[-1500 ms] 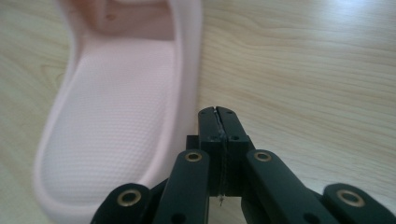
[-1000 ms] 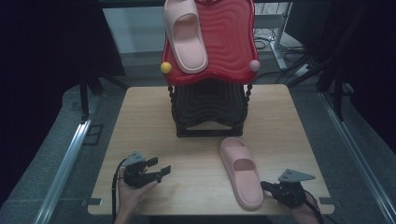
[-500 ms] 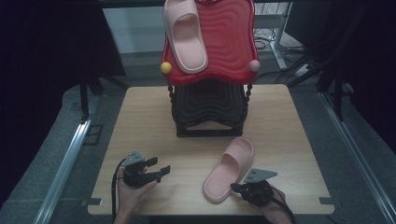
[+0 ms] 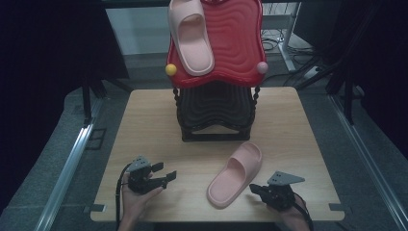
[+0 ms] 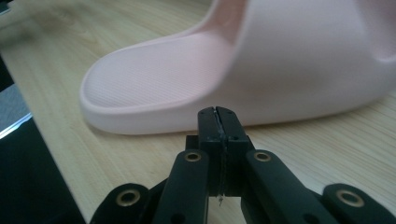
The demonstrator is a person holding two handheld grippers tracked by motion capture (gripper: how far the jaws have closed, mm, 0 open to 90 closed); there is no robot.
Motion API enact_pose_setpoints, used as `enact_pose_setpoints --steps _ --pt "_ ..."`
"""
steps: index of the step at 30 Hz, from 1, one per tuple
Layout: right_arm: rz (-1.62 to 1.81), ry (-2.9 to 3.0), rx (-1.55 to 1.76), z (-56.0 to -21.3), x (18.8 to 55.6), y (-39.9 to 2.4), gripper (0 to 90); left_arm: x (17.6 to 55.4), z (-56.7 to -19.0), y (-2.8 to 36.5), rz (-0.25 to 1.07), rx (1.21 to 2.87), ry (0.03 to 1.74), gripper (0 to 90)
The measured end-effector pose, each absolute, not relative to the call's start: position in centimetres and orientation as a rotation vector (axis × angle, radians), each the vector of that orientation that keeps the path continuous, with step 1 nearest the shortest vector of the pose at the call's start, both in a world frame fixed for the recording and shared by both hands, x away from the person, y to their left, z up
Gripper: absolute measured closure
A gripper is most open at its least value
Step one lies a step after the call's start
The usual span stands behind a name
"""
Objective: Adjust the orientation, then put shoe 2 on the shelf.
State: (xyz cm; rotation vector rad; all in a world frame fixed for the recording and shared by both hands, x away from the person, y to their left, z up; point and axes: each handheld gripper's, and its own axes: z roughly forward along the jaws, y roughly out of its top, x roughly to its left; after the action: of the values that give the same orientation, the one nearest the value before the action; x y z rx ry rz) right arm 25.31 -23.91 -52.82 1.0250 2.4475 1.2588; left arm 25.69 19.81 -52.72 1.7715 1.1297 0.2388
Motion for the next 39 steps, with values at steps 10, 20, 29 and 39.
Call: enact_pose_setpoints --steps 10,20,29,39 --pt "1.28 2.373 1.11 -52.7 25.6 -26.0 88.8 25.6 -52.6 19.5 0.237 1.767 1.118 28.5" --pt "1.271 2.312 1.167 -52.7 26.0 -27.3 69.3 25.8 -51.8 17.2 0.226 1.793 1.08 32.8" --pt "1.253 2.208 1.278 -52.7 26.6 -29.3 51.0 27.3 -51.0 11.9 0.214 1.857 1.01 46.0" --pt "1.267 2.179 1.287 -52.3 26.6 -29.9 49.6 29.8 -51.3 6.1 0.184 1.912 0.969 62.2"
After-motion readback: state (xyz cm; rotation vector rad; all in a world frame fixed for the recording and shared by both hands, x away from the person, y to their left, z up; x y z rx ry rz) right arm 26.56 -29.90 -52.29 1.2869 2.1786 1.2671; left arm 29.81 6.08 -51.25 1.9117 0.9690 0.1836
